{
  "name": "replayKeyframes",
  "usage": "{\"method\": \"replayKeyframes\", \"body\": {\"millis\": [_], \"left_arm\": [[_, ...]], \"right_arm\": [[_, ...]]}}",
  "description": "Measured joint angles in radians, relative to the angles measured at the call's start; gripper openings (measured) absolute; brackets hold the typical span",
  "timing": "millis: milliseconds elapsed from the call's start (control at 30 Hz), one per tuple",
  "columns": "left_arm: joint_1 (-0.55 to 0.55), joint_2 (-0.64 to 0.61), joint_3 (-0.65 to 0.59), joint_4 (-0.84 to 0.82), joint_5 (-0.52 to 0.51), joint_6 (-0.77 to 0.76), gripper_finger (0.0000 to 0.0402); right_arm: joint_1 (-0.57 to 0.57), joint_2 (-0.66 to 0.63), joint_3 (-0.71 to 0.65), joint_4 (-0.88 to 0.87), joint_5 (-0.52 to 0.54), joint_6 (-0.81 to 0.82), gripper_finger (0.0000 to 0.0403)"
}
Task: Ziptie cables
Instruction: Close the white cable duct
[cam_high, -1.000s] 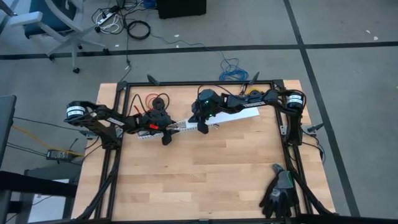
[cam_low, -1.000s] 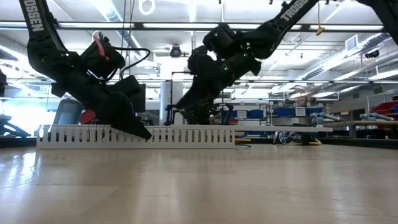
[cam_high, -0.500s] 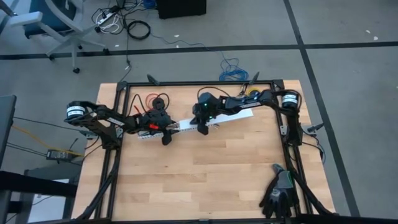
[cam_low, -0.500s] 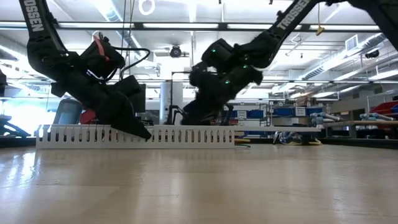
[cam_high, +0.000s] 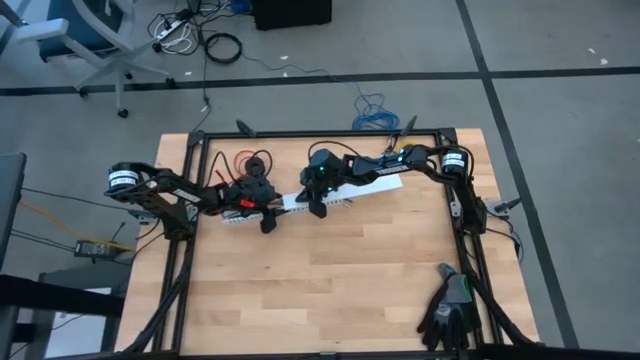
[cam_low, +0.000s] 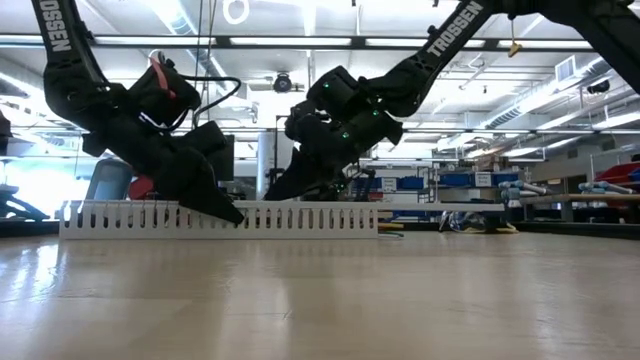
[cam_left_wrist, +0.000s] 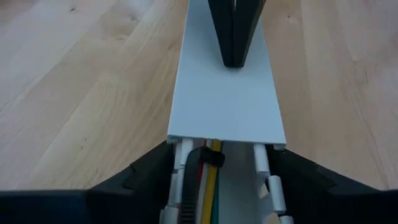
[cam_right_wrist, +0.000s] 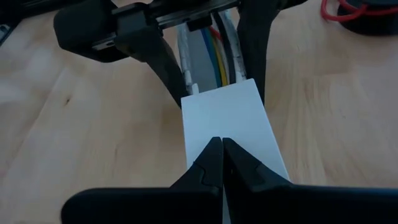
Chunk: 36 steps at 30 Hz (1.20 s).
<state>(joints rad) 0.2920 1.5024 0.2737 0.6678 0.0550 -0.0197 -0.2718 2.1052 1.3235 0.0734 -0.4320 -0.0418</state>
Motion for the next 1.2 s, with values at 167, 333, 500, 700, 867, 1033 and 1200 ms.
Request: {"method": "replayKeyframes", "body": {"millis": [167, 333, 500, 700, 867, 1033, 1200], "left_arm": [[0.0, 0.0, 0.001, 0.006, 0.0, 0.042, 0.0272], [0.0, -0.002, 0.006, 0.023, -0.005, 0.046, 0.0298], [0.0, -0.011, 0.005, -0.026, -0.007, 0.041, 0.0294], [0.001, -0.011, 0.005, -0.082, 0.036, 0.001, 0.0284], [0.0, -0.02, -0.021, -0.073, 0.064, -0.025, 0.0282], [0.0, -0.041, -0.087, 0.023, 0.066, -0.084, 0.0282], [0.0, -0.066, -0.142, 0.098, 0.066, -0.122, 0.0282]], "right_arm": [[0.0, 0.0, 0.0, -0.002, -0.001, -0.002, 0.0], [-0.005, 0.0, 0.0, -0.003, -0.008, -0.001, 0.0], [-0.005, 0.001, 0.0, -0.005, -0.01, 0.003, 0.0], [-0.006, 0.001, 0.0, -0.007, -0.01, 0.004, 0.0], [-0.007, 0.001, 0.0, -0.008, -0.013, 0.005, 0.0], [-0.009, 0.002, 0.0, -0.014, -0.012, 0.005, 0.0], [-0.015, 0.002, 0.0, -0.016, -0.014, 0.006, 0.0]]}}
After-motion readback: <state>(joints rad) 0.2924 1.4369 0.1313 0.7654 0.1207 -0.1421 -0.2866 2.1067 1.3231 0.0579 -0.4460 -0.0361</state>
